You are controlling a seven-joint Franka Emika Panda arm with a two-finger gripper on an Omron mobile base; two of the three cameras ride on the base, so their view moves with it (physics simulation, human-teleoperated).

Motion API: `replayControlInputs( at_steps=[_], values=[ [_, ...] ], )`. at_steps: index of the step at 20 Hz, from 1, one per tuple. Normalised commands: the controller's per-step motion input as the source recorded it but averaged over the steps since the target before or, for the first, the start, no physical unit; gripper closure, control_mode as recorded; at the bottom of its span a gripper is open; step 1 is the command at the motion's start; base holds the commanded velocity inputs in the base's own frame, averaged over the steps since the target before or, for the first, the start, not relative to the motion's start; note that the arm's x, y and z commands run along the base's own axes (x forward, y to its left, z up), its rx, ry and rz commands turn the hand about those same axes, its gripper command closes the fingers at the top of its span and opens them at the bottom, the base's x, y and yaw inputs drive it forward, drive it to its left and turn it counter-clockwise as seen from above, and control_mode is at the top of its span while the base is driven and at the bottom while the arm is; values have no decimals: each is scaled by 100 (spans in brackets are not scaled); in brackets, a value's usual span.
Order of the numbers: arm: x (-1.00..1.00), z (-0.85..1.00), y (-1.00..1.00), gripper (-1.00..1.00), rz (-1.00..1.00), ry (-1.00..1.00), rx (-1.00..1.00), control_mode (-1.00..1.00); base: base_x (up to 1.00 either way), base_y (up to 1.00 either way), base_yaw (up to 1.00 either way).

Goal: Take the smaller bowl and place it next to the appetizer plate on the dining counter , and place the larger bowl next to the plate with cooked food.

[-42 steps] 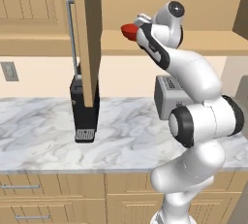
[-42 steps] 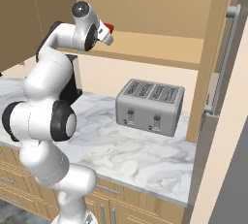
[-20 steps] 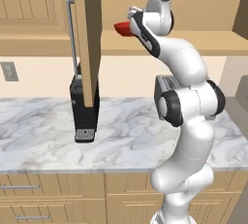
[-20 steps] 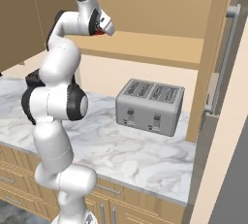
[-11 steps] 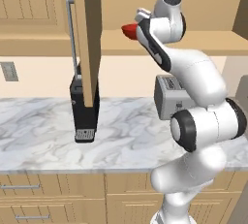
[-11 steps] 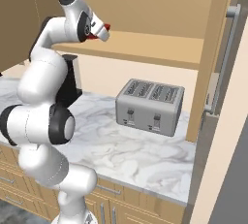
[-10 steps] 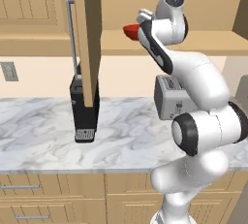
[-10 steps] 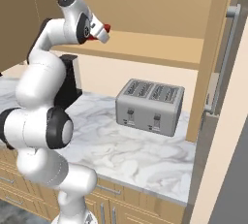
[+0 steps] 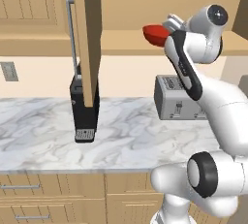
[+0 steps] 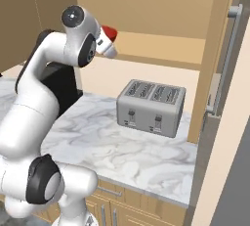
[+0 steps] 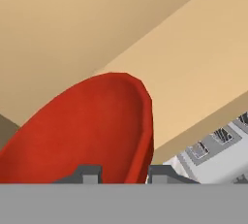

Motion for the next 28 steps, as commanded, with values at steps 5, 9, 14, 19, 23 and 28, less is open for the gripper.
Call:
replayControlInputs(
  at_steps=[5, 9, 14, 19, 23, 28],
  values=[
    [-98, 13, -19, 100, 11, -8, 8, -100, 0, 0, 0],
    [-83, 0, 1, 100, 1, 4, -1, -100, 0, 0, 0],
    [-69, 0, 5, 100, 0, 2, -11, -100, 0, 0, 0],
    [-11, 0, 1, 100, 0, 2, -3, 100, -55, 10, 0],
    [0, 0, 0, 100, 0, 0, 0, 100, -95, 27, 0],
    [0, 0, 0, 100, 0, 0, 0, 100, -92, 87, 9]
  ],
)
